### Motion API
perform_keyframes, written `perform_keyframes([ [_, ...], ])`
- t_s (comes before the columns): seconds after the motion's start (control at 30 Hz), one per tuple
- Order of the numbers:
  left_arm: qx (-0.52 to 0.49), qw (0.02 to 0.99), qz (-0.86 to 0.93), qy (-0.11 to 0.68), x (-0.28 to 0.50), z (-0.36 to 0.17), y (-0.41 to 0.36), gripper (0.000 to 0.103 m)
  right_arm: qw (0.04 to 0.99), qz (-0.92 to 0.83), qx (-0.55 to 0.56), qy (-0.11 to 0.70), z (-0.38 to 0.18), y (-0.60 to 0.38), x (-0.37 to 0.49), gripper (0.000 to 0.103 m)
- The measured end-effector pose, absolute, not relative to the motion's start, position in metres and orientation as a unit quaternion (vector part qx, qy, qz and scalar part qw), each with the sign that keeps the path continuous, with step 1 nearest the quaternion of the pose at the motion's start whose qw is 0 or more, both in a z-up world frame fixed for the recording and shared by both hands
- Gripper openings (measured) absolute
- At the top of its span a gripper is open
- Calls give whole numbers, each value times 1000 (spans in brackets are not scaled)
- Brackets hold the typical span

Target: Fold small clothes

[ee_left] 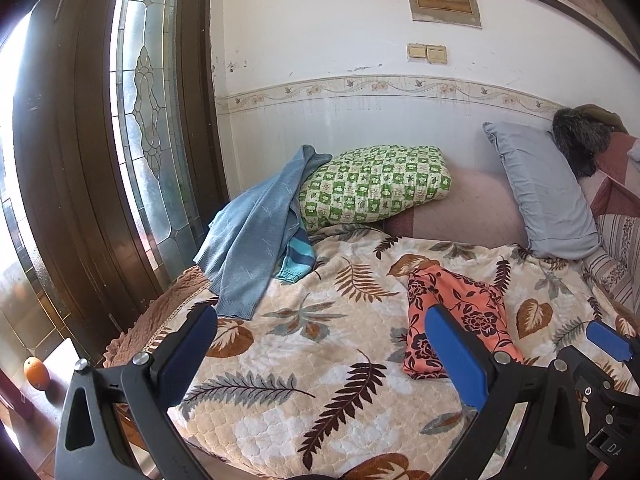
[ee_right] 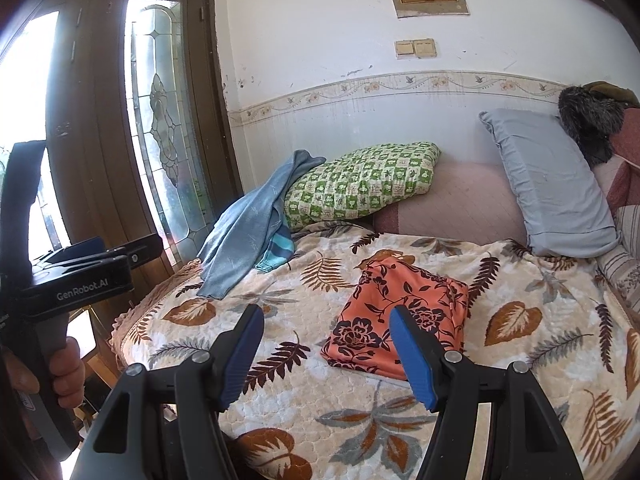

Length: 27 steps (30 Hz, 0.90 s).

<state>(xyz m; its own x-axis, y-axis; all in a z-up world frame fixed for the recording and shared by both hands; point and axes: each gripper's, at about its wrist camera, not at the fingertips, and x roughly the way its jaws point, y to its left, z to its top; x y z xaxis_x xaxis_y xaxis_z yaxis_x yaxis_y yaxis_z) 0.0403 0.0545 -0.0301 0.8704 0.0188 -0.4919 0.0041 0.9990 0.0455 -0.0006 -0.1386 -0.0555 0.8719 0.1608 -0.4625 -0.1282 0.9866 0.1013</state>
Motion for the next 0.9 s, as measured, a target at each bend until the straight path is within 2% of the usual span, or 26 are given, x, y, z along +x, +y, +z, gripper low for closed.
perform_keyframes([
  [0.53,19,969,-31,246,37,-23,50,103,966,79,31,245,-57,-137,3,69],
  [0.9,-4,961,-71,268,51,-33,41,103,963,79,47,252,-66,-144,13,69],
])
